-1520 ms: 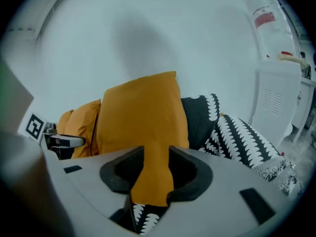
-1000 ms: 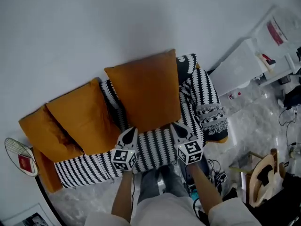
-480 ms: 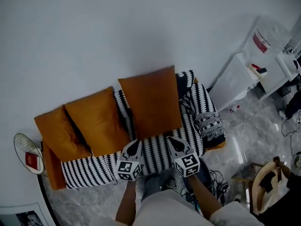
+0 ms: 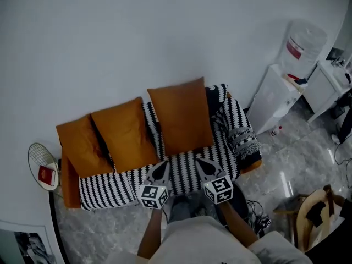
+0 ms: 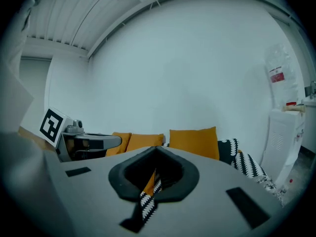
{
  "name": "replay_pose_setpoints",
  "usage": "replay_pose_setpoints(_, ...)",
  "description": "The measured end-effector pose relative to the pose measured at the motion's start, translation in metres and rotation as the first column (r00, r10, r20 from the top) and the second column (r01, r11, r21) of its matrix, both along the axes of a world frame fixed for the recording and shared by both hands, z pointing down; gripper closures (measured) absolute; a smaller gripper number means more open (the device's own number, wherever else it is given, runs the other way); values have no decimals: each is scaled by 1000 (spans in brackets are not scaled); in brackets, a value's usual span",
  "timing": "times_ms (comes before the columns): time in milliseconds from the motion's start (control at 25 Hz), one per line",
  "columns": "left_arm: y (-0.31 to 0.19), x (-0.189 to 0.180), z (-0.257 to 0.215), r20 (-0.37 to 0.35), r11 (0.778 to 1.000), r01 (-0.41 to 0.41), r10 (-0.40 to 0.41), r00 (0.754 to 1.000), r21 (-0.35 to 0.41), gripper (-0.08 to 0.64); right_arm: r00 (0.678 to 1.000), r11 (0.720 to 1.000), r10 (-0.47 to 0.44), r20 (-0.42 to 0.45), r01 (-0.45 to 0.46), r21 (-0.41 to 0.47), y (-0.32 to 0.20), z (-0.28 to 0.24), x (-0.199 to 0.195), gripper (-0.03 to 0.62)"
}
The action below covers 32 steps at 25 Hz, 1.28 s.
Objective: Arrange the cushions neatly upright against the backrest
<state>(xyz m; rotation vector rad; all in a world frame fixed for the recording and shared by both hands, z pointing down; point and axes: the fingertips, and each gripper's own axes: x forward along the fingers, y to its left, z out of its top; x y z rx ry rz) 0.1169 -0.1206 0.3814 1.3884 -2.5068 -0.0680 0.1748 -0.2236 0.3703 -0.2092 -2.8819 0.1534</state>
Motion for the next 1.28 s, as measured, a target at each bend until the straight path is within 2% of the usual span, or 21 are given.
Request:
replay_pose_setpoints(200,10,29,-9,0,999,34,-34,999,20,531,999,1000,-24,22,24,10,12,-11,25,566)
replay_pose_setpoints(440,13,48,-12,0,999,49,-49,999,23,531,999,1000,-20,41,20,19,10,-22,43,566)
replay_pose_setpoints(800,7,54,-20,32,1000,22,-22,999,17,531,999,1000,-9,53,9,6,13,-27,50,566)
replay_pose_setpoints(1280,4,62,-15,31,1000,-7,6,1000,17,531,998,999,-27,49,26,22,24,-26,54,566)
